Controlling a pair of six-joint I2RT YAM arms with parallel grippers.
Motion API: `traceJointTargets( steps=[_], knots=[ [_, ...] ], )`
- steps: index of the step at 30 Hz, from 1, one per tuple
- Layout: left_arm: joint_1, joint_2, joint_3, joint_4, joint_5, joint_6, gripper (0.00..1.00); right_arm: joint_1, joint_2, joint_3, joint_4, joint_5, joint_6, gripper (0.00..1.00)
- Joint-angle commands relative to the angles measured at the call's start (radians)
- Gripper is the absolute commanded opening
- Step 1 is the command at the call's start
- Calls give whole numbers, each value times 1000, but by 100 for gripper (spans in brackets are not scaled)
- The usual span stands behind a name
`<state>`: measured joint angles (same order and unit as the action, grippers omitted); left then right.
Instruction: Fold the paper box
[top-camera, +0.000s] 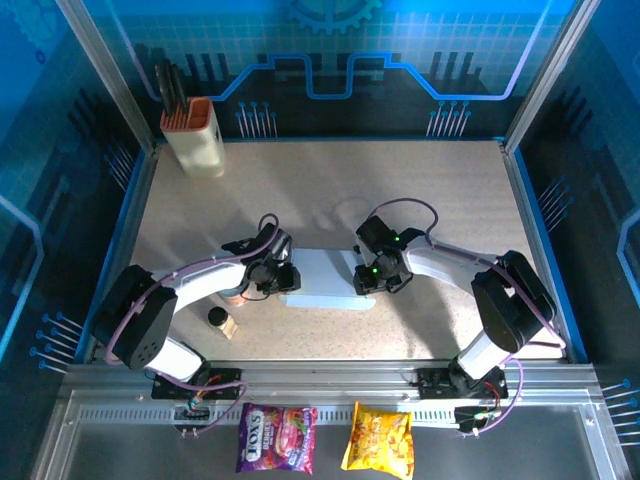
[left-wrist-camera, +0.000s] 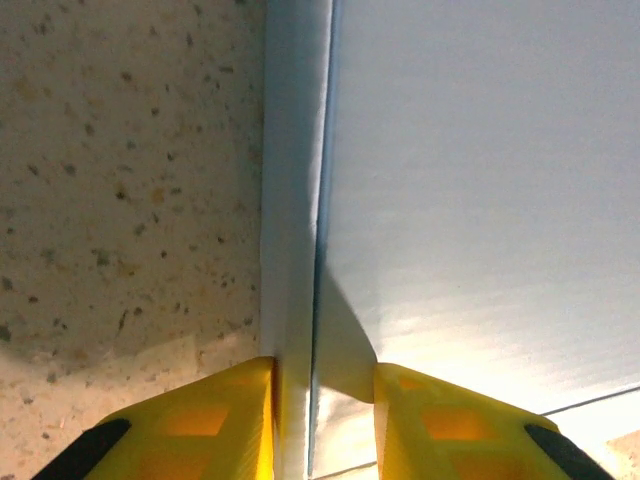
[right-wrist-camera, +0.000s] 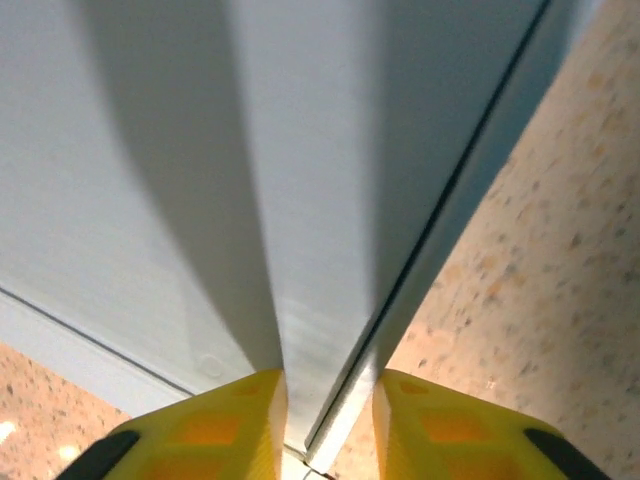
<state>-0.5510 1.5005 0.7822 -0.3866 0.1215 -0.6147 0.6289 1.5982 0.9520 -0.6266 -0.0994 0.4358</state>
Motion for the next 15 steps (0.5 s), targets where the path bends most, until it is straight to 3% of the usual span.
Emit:
traceJointTargets(
  steps=[1,7,15],
  knots=[
    [-23,15,-45,-39,42,-26,29,21,-26,7,-23,-53,10,34],
    [-23,20,-45,-46,44,-37,29,-21,-3,54,-7,-79,11,39],
    [-26,-10,-71,-9,80,-99,29,-44,69,48,11,-66,9,36]
  ],
)
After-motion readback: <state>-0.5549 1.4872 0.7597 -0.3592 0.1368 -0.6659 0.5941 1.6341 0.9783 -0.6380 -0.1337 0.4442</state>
